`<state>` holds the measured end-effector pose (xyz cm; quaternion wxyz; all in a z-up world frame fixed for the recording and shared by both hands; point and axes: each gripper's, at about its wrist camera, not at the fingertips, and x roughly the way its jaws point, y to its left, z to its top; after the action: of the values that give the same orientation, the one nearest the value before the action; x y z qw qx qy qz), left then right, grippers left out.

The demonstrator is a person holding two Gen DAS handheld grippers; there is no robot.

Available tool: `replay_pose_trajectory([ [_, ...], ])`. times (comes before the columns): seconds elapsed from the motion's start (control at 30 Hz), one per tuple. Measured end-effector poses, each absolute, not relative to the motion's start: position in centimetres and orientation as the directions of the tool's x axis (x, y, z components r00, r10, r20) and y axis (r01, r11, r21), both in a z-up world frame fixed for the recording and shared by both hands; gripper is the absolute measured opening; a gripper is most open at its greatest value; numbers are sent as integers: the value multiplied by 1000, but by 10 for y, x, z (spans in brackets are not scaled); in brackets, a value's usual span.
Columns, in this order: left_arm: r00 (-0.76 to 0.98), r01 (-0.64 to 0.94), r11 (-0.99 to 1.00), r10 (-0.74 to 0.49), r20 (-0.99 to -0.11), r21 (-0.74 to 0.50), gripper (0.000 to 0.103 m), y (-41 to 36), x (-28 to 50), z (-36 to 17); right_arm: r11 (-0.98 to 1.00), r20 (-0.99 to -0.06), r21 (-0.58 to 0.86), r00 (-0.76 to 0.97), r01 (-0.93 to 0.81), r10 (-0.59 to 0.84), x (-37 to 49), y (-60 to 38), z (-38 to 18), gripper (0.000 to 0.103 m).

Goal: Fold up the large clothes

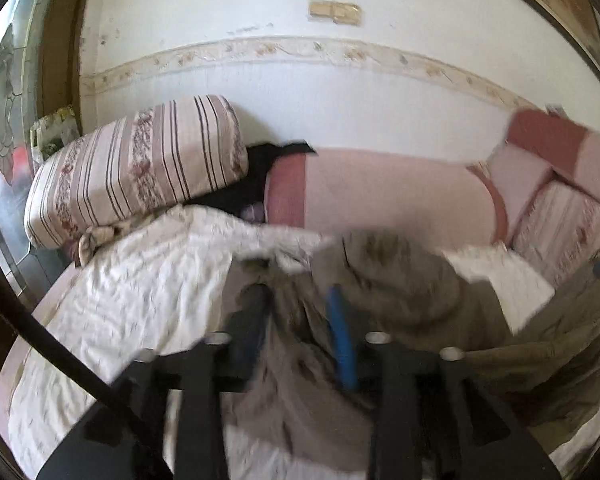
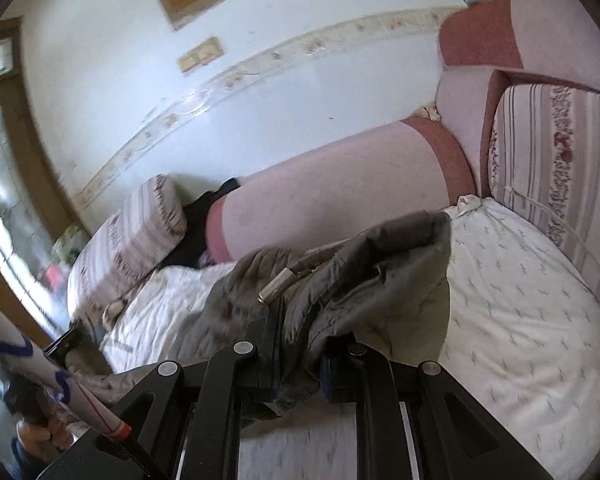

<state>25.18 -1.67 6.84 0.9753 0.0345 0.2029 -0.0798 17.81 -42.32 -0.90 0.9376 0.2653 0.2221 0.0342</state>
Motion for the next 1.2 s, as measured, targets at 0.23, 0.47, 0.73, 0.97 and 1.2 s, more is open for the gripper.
replay_pose_trajectory([
  [0.23,943,78,997,-79,-322,-16,66,-5,320,112,822,-489,538,863,185,125,309,-454,-12,15],
  [0.47,944,101,995,-93,-315,7,66,-12,353,95,820,-564,508,821,262,87,396,-461,-38,15],
  [0.73,865,291,946,-198,-461,140,66,-80,399,-10,814,-622,479,781,329,50,446,-466,-75,15],
  [0.97,775,285,946,-135,-617,152,69,-106,489,-79,795,-615,510,785,329,70,445,-473,-100,38],
  [1.2,748,172,952,40,-663,252,88,-117,520,-106,840,-529,493,845,227,82,363,-457,-78,41],
])
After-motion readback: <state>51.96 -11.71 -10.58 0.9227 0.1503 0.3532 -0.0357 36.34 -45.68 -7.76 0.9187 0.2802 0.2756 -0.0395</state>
